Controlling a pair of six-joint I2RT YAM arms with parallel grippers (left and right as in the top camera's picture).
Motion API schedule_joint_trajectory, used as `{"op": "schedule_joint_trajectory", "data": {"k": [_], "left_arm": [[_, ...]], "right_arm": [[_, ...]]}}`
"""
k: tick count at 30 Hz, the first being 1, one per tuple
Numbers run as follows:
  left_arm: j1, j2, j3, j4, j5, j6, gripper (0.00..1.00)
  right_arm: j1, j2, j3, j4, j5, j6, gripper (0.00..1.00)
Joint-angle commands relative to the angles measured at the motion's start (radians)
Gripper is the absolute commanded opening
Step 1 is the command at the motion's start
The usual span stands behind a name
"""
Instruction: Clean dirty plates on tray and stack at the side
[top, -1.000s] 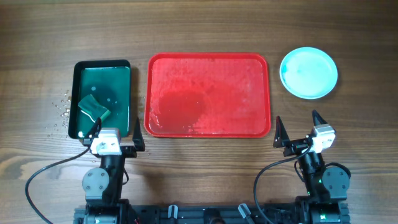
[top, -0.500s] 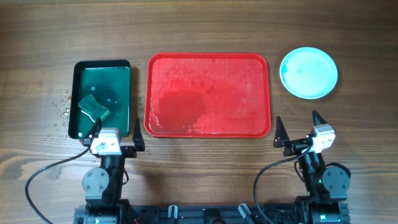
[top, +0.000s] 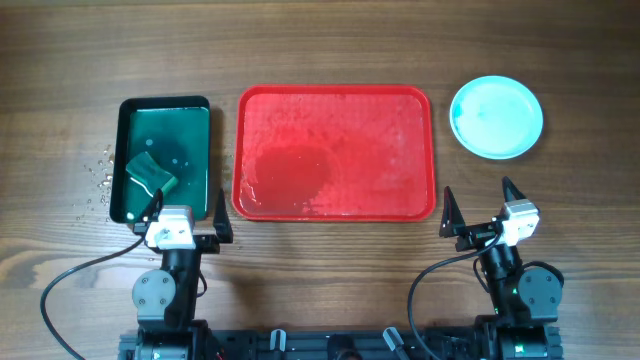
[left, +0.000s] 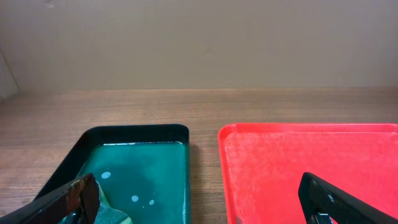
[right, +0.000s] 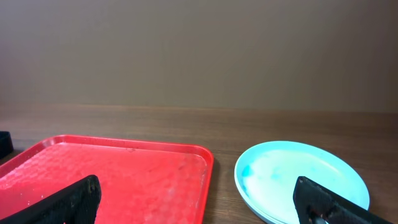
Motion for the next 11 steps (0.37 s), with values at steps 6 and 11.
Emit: {"op": "schedule_joint_trajectory", "data": {"k": [6,11], "left_arm": [[-0.004,-0.006,-0.005,0.000,-0.010,-0.014,1.00],[-0.004,-0.006,-0.005,0.000,-0.010,-0.014,1.00]], "right_arm": [[-0.005,-0.009,-0.001,0.003,0.008,0.013,1.00],[-0.005,-0.009,-0.001,0.003,0.008,0.013,1.00]]}}
